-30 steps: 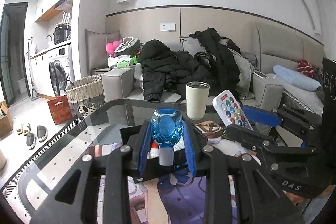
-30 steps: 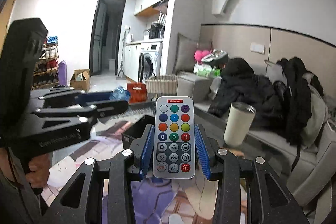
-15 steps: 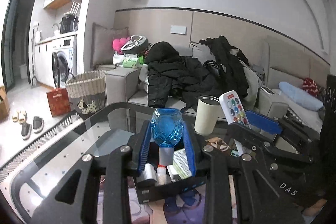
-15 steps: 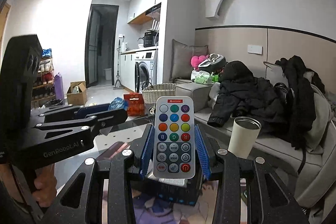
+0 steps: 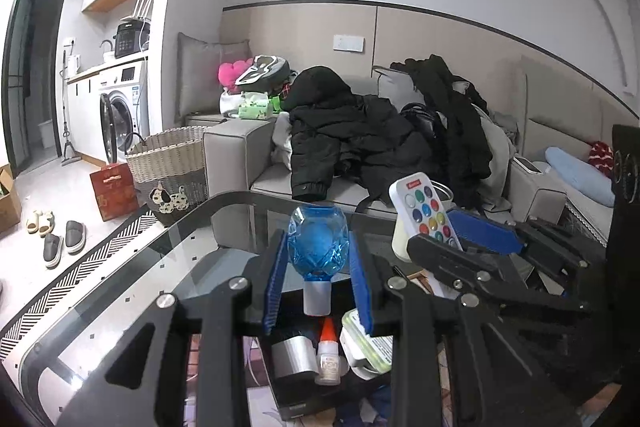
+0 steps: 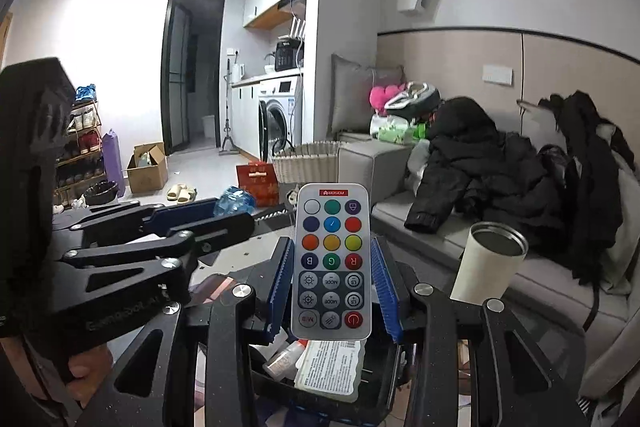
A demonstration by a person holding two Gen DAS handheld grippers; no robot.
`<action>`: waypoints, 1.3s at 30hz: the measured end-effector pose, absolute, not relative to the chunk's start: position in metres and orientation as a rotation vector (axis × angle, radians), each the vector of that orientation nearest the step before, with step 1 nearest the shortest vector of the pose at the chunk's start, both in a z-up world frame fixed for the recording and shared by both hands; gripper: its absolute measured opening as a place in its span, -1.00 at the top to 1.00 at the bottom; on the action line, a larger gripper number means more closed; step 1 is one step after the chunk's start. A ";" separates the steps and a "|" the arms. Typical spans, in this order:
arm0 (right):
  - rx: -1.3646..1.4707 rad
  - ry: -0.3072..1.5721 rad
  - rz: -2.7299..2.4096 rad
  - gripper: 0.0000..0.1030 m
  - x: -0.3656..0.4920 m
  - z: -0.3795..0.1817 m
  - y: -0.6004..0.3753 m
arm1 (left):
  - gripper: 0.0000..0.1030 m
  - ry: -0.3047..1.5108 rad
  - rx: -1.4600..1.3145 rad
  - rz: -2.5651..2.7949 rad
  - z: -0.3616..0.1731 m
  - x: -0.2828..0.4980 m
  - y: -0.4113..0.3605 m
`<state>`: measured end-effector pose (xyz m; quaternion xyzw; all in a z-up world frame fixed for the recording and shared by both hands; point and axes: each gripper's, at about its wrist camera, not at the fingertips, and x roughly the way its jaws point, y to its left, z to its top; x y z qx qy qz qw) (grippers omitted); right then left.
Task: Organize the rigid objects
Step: 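Lift the blue-capped bottle and white remote over the black box with both tools, then lower both held items into the black box and open both grippers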
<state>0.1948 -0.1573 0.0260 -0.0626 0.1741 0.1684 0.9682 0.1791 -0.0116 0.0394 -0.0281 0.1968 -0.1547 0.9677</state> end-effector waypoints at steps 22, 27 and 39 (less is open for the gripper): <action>-0.096 0.621 0.345 0.25 0.254 -0.020 -0.157 | 0.44 0.668 -0.106 -0.308 -0.007 0.230 -0.011; -0.082 0.768 0.337 0.25 0.273 -0.042 -0.158 | 0.44 0.790 -0.090 -0.319 -0.029 0.242 -0.018; -0.091 0.893 0.316 0.25 0.286 -0.070 -0.159 | 0.44 0.930 -0.060 -0.330 -0.051 0.254 -0.031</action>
